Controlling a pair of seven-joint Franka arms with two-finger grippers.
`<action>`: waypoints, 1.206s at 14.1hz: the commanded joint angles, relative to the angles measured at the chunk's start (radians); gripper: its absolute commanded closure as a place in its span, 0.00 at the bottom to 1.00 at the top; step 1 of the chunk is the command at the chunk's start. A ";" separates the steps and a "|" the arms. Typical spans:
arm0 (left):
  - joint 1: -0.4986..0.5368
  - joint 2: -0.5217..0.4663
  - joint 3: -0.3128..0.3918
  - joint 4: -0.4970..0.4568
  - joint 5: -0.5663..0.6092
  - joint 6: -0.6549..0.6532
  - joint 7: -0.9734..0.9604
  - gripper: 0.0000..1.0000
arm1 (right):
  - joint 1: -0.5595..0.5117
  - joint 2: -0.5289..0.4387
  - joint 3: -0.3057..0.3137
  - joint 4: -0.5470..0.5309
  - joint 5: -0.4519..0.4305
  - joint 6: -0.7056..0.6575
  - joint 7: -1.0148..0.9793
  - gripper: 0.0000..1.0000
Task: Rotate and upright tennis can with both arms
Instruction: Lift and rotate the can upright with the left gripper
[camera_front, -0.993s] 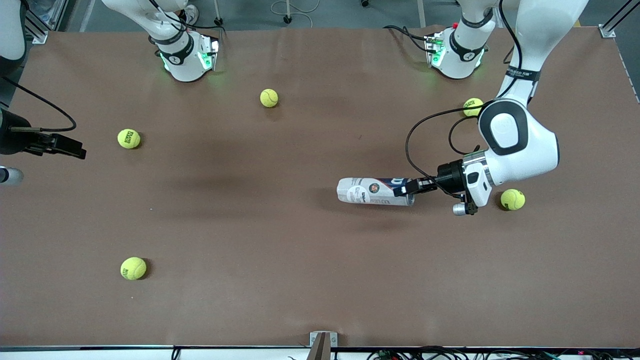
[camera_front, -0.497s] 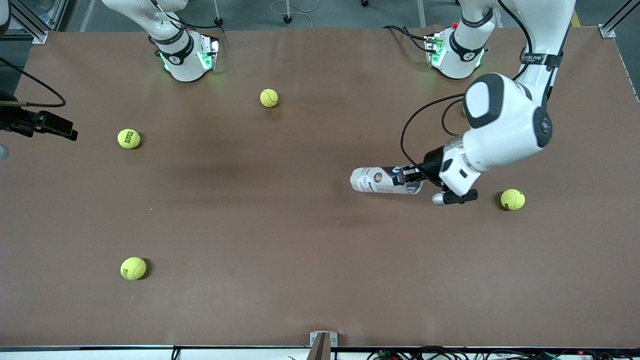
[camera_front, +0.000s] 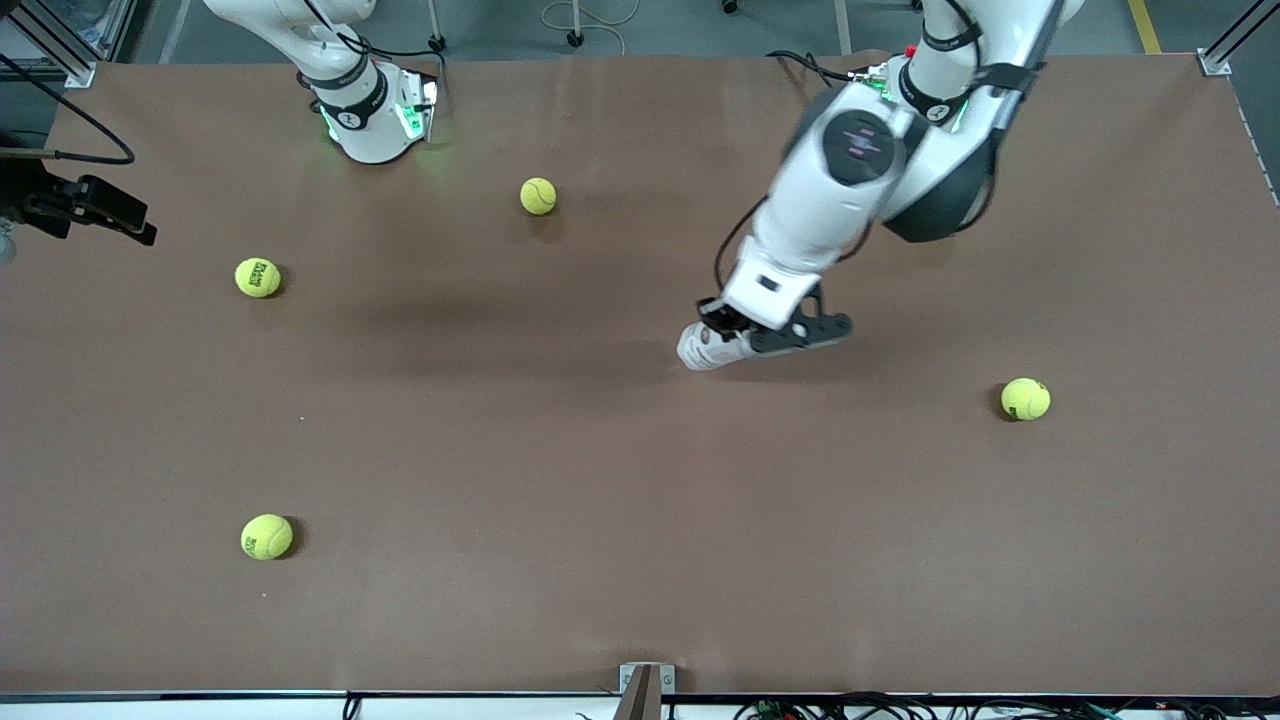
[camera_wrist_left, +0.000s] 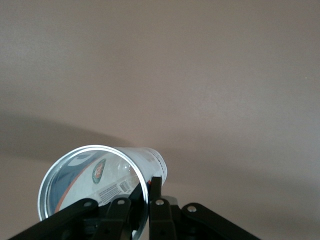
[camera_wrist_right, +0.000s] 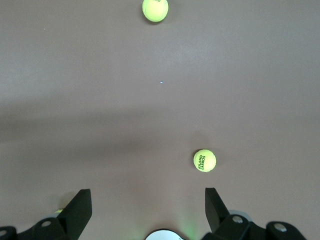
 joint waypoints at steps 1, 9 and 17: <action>-0.092 0.133 0.011 0.142 0.141 -0.025 -0.159 1.00 | -0.012 -0.051 0.008 -0.046 0.013 0.022 -0.003 0.00; -0.223 0.283 0.014 0.289 0.306 -0.192 -0.299 0.99 | -0.009 -0.077 0.006 -0.046 0.039 0.031 -0.009 0.00; -0.221 0.282 0.017 0.297 0.301 -0.192 -0.289 0.32 | -0.005 -0.074 0.005 -0.043 0.036 0.034 -0.016 0.00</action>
